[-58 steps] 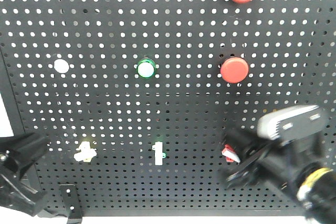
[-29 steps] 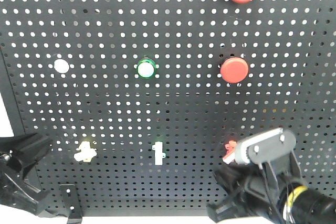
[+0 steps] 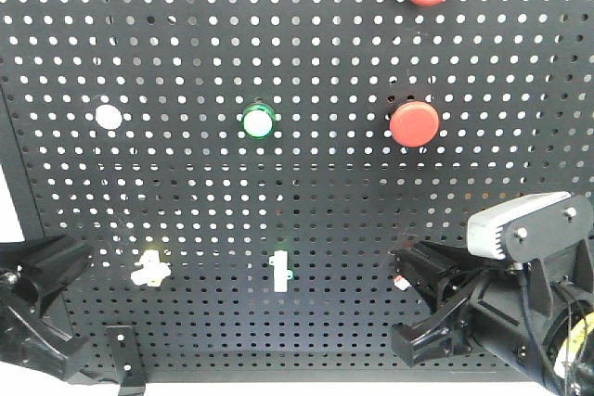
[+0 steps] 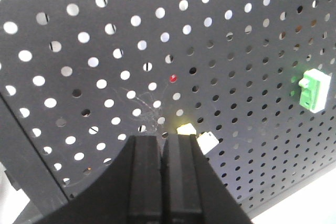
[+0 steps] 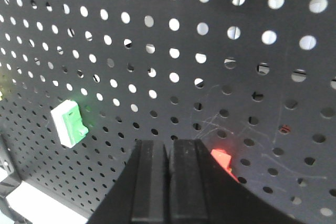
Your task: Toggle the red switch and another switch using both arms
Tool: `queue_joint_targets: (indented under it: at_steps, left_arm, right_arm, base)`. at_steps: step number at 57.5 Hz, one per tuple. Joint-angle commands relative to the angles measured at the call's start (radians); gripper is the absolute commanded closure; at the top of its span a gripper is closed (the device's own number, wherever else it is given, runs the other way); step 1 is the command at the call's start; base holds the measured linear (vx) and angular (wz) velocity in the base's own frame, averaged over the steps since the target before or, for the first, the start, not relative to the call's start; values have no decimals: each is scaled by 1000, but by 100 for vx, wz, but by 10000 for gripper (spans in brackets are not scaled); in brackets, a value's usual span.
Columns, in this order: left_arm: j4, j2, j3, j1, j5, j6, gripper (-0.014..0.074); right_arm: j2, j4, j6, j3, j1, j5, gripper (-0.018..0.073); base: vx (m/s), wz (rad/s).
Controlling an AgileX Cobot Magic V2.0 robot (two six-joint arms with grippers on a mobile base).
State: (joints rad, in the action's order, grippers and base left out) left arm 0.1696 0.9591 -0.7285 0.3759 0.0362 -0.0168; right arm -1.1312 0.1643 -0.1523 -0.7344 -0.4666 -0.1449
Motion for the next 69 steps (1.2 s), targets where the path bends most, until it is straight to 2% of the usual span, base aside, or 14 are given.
queue_joint_targets:
  at_steps: [1,23,30,35,41,53,61,69]
  left_arm:
    - [-7,-10,-28,6,-79,1,594]
    - [-7,-11,-28,6,-79,1,594]
    - [-11,-61,-3,-8,-58,-29,594]
    - [-75,-151,59,-45,-58,-33,594]
    - [-141,-291,180,-128,-61,-33,594]
    - [-139,-611,456,-267,-61,-32,594]
    - [-140,-782,623,-314,-61,-26,594]
    - [-140,-929,736,-329,-68,-25,594]
  right_arm:
    - [18,1,3,-31,5,-74,566]
    - [18,1,3,-31,5,-76,566]
    - [18,1,3,-31,5,-76,566]
    - [18,1,3,-31,5,-76,566]
    - [18,1,3,-31,5,-76,566]
    - [18,1,3,-31,5,-76,566]
    - [18,1,3,-31,5,-76,566]
    - [18,1,3,-31,5,-78,566]
  base:
    - [0,0]
    - [0,0]
    - [0,0]
    - [0,0]
    - [0,0]
    - [0,0]
    - [0,0]
    - [0,0]
